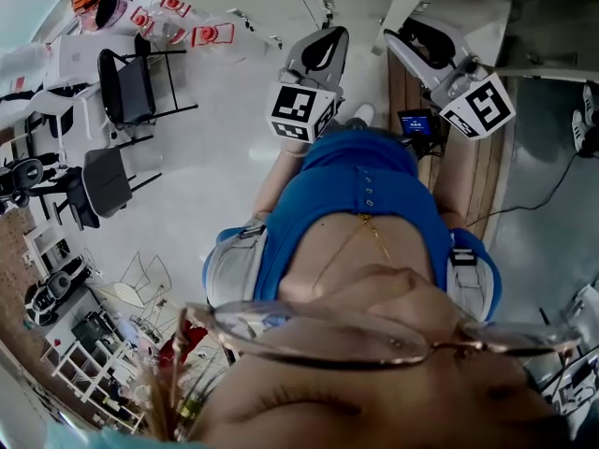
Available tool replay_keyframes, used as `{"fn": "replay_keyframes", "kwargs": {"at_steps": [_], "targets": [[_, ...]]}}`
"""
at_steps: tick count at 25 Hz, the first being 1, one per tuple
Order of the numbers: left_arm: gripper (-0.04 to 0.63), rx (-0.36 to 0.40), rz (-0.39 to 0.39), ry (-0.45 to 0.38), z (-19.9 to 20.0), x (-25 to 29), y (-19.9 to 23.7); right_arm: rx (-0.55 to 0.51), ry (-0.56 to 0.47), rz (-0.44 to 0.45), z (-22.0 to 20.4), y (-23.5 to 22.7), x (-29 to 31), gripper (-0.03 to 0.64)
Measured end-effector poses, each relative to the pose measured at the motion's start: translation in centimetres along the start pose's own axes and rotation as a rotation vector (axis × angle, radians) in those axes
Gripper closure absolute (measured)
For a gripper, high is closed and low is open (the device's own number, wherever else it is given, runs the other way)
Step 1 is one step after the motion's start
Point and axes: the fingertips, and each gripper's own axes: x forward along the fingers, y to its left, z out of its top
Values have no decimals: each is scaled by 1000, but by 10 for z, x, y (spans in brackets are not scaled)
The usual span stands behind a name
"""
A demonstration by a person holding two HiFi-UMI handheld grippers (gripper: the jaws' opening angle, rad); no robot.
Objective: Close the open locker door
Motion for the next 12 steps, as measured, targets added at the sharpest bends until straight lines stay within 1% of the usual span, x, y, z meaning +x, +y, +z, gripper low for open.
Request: {"fn": "replay_keyframes", "kwargs": {"at_steps": [6, 12], "targets": [[597, -14, 35, 4, -4, -9, 6, -2, -16, 27, 0, 4, 14, 503], [597, -14, 53, -6, 4, -12, 22, -4, -31, 19, 0, 6, 35, 502]]}}
